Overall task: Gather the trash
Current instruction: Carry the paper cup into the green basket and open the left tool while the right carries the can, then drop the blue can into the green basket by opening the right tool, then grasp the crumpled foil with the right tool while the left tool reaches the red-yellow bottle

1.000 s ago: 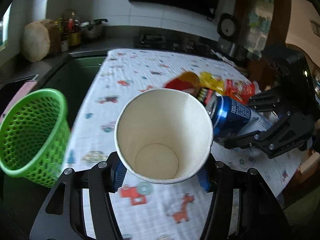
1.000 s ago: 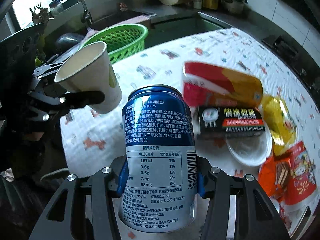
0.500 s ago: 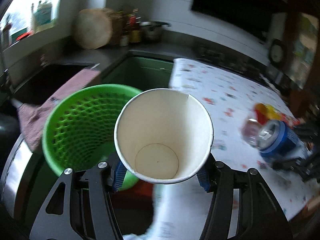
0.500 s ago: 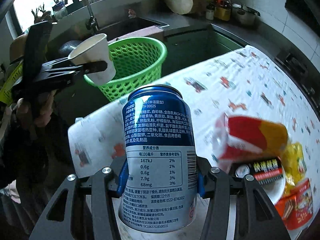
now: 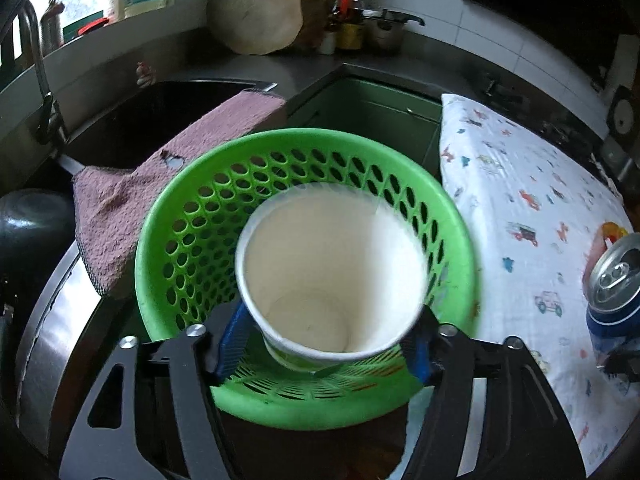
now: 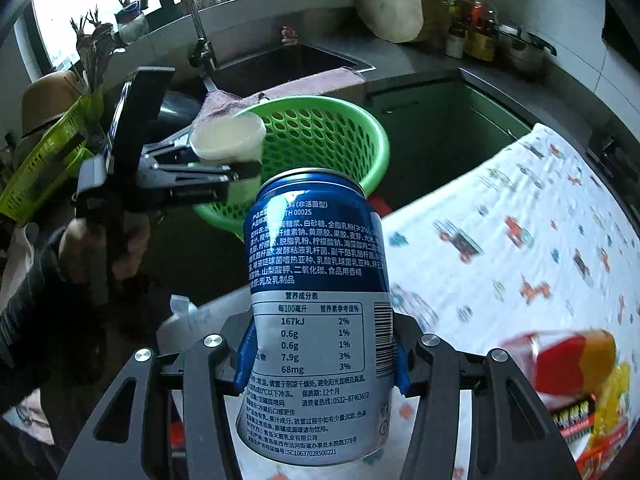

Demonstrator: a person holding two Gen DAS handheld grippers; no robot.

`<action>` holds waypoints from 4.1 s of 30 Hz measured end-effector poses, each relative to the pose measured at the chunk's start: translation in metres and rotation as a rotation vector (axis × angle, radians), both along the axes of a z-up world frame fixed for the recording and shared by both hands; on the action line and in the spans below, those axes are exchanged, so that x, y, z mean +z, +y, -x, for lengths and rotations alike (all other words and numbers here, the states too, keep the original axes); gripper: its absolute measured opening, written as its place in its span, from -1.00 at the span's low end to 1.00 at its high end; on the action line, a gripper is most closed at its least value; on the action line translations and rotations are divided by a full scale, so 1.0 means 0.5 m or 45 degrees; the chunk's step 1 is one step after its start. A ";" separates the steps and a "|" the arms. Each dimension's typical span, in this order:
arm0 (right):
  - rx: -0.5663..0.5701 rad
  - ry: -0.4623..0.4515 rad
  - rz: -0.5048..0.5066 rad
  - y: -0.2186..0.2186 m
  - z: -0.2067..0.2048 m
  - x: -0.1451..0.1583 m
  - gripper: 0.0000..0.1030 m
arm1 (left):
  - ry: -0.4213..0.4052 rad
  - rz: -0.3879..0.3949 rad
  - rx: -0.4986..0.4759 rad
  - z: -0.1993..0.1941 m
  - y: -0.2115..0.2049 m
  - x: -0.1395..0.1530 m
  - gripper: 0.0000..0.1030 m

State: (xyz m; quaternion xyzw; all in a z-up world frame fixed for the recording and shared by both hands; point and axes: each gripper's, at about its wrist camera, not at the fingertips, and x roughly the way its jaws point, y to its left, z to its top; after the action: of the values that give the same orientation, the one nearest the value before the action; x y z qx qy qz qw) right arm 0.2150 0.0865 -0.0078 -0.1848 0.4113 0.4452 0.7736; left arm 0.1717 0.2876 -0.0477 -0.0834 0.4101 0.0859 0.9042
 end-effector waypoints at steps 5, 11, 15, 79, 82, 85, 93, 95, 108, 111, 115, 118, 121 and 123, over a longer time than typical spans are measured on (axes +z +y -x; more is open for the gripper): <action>0.005 0.007 -0.009 0.042 -0.016 -0.005 -0.03 | -0.005 0.004 0.026 0.009 0.013 -0.001 0.43; -0.005 -0.009 -0.040 0.086 -0.040 0.005 -0.03 | -0.054 0.027 0.057 0.045 0.032 0.019 0.43; -0.022 -0.011 -0.038 0.123 -0.063 -0.004 -0.03 | -0.078 0.050 0.086 0.076 0.047 0.029 0.43; -0.816 0.198 -0.205 -0.502 -0.116 -0.049 0.32 | -0.165 0.059 -0.321 0.072 -0.319 0.110 0.57; -0.835 0.241 -0.228 -0.513 -0.131 -0.061 0.26 | -0.157 0.058 -0.340 0.061 -0.342 0.113 0.57; -0.837 0.224 -0.216 -0.525 -0.128 -0.055 0.26 | -0.154 0.046 -0.366 0.051 -0.363 0.115 0.57; -0.849 0.197 -0.167 -0.587 -0.122 -0.033 0.25 | -0.137 0.019 -0.467 0.019 -0.440 0.115 0.57; -0.833 0.167 -0.134 -0.604 -0.111 -0.021 0.25 | -0.131 0.010 -0.501 0.010 -0.462 0.115 0.57; -0.671 0.026 0.123 -0.710 -0.033 0.013 0.36 | -0.094 -0.051 -0.618 -0.024 -0.544 0.109 0.58; -0.675 0.048 0.125 -0.738 -0.004 0.009 0.41 | -0.093 -0.055 -0.618 -0.024 -0.549 0.110 0.60; -0.680 0.075 0.108 -0.767 0.046 -0.012 0.44 | -0.094 -0.057 -0.619 -0.032 -0.557 0.112 0.60; -0.686 0.106 0.094 -0.772 0.070 -0.036 0.44 | -0.092 -0.044 -0.642 -0.042 -0.568 0.114 0.60; -0.682 0.140 0.071 -0.771 0.088 -0.061 0.44 | -0.096 -0.049 -0.680 -0.052 -0.585 0.110 0.60; -0.690 0.142 0.078 -0.769 0.092 -0.080 0.44 | -0.085 -0.054 -0.707 -0.062 -0.599 0.105 0.60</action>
State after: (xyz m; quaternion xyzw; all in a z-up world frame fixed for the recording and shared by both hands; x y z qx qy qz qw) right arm 0.1689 -0.2980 -0.0478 -0.0667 0.5010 0.2187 0.8347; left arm 0.2028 -0.0118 0.0046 0.0482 0.3854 -0.1595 0.9076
